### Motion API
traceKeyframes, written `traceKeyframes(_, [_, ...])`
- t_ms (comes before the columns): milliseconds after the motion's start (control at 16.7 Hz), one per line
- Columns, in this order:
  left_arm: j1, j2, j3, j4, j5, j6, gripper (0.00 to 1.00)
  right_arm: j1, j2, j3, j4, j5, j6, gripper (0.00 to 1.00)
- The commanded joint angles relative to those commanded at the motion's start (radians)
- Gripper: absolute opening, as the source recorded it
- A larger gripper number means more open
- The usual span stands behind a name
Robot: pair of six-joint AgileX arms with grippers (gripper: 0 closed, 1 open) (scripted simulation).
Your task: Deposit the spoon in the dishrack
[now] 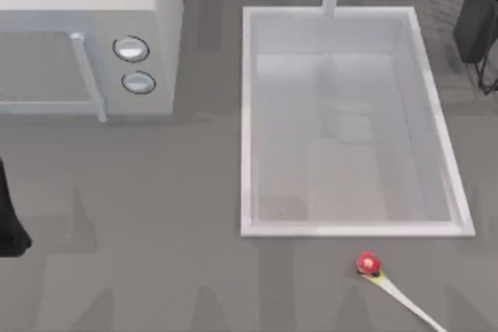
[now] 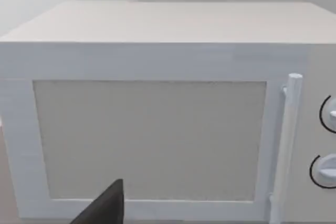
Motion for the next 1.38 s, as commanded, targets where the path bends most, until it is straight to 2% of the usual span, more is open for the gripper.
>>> traceKeyframes(240, [0.000, 0.000, 0.000, 0.000, 0.000, 0.000, 1.00, 0.018, 0.033, 0.029, -0.029, 0.000, -0.002, 1.00])
traceKeyframes(420, [0.000, 0.000, 0.000, 0.000, 0.000, 0.000, 1.00, 0.083, 0.161, 0.130, -0.129, -0.001, -0.009, 1.00])
traceKeyframes(1020, [0.000, 0.000, 0.000, 0.000, 0.000, 0.000, 1.00, 0.434, 1.030, 0.655, -0.704, -0.001, -0.057, 1.00])
traceKeyframes(1380, [0.000, 0.000, 0.000, 0.000, 0.000, 0.000, 1.00, 0.602, 1.412, 0.913, -0.969, -0.003, -0.079, 1.00])
